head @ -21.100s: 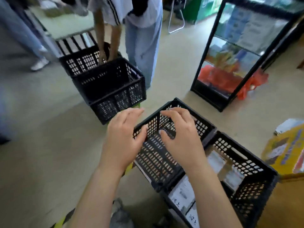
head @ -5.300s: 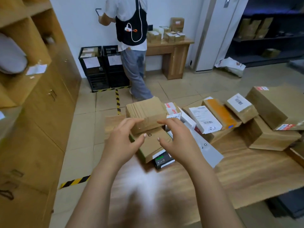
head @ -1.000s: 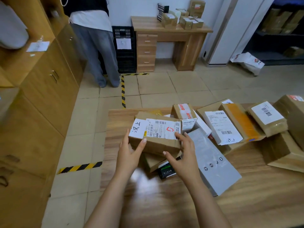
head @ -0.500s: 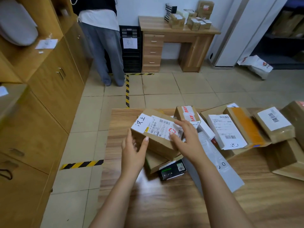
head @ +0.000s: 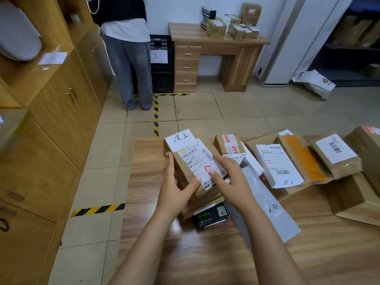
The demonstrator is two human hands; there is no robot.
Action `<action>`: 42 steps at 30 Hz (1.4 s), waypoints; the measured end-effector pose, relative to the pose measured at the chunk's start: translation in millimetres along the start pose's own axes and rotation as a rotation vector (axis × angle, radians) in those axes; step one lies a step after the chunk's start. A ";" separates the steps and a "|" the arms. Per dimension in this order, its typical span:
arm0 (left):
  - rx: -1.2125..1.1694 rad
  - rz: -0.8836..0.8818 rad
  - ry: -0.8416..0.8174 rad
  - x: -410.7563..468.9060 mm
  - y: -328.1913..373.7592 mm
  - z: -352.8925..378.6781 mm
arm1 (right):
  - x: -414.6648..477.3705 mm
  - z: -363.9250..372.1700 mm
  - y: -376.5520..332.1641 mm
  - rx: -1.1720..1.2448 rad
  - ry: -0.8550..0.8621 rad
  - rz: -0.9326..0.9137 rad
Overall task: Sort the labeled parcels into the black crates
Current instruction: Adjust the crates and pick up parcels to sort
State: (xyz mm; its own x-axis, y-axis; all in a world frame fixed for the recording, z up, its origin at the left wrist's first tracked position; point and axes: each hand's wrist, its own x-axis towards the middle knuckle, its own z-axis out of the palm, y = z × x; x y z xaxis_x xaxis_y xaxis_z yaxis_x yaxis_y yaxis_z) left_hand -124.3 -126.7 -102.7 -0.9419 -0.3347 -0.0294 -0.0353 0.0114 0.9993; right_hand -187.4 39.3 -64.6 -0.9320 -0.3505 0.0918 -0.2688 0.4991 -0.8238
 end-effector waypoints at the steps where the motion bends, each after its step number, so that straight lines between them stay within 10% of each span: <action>1: 0.012 0.033 0.002 2.2 6.8 -0.8 | 0.7 -0.9 -3.3 0.018 0.007 -0.018; 19: 0.271 0.486 -0.121 9.9 140.1 -29.4 | -3.1 -34.2 -93.7 0.051 0.206 -0.382; 42: 0.279 0.506 -0.124 6.9 153.2 -31.8 | -3.1 -37.9 -102.7 -0.001 0.230 -0.386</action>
State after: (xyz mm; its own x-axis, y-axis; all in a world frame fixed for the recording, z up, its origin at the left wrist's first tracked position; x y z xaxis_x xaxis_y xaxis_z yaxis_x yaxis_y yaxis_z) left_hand -125.7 -157.2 50.8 -0.8959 -0.1104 0.4303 0.3579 0.3944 0.8464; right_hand -166.2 19.1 40.9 -0.7933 -0.3263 0.5140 -0.6074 0.3675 -0.7043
